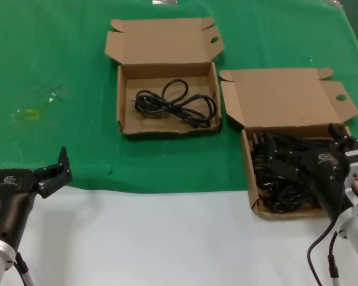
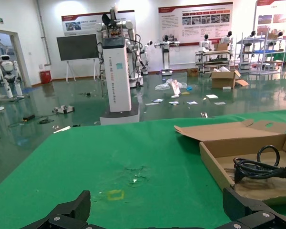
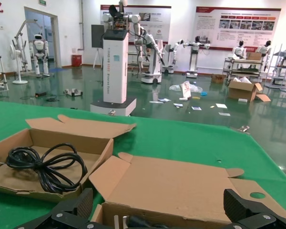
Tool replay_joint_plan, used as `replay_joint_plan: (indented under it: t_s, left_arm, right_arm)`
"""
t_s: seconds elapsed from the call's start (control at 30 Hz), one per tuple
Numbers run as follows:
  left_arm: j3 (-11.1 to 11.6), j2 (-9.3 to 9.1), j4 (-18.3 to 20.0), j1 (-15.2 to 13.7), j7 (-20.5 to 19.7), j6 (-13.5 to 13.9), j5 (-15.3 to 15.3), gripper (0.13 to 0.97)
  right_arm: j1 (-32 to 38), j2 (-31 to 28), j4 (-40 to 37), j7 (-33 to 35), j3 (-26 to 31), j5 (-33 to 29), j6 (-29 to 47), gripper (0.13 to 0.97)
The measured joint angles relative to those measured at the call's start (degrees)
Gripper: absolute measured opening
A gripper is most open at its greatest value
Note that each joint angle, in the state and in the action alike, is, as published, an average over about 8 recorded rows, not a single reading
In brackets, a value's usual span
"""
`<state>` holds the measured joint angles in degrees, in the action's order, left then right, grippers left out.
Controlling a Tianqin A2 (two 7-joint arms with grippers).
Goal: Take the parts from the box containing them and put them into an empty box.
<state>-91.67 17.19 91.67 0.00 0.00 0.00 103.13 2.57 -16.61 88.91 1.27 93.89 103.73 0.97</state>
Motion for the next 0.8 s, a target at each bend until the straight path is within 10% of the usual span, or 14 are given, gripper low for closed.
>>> replay_joint_plan:
  t_s: [0.8]
  left_arm:
    - [0.0,0.0,0.0,0.0,0.0,0.0,0.0,0.966]
  right_arm:
    - [0.0,0.0,0.0,0.0,0.0,0.0,0.0,0.966]
